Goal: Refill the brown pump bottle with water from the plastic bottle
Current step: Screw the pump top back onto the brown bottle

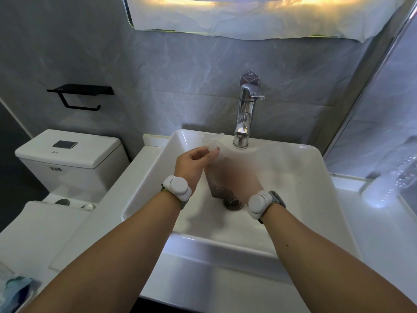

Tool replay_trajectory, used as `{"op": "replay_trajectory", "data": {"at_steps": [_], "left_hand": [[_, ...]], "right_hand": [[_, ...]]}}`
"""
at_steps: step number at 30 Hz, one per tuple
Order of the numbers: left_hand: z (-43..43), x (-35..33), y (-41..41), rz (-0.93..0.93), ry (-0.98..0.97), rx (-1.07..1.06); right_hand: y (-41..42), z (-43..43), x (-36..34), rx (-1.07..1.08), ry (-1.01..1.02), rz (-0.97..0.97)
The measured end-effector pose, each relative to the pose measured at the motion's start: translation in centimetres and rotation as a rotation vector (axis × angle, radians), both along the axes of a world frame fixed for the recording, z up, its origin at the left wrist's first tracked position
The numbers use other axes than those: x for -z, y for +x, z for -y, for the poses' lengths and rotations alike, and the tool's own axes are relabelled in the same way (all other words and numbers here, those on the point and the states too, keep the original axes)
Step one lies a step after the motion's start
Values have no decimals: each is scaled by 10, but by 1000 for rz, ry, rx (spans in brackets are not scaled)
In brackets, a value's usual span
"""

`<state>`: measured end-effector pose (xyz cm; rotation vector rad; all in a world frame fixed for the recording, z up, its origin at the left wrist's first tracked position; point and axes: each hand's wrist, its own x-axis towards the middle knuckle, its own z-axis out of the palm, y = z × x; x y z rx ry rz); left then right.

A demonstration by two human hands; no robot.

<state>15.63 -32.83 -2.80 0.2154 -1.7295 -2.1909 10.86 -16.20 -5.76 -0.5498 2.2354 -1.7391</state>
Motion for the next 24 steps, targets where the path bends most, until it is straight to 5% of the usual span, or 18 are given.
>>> {"op": "replay_trajectory", "data": {"at_steps": [8,24], "left_hand": [[1,3,-1,75,-173,-75],[-3,-3,0,67,-108,73]], "right_hand": [[2,-1,-1,-5,-1,1],[1,-2,-2,-14,-11,15]]}}
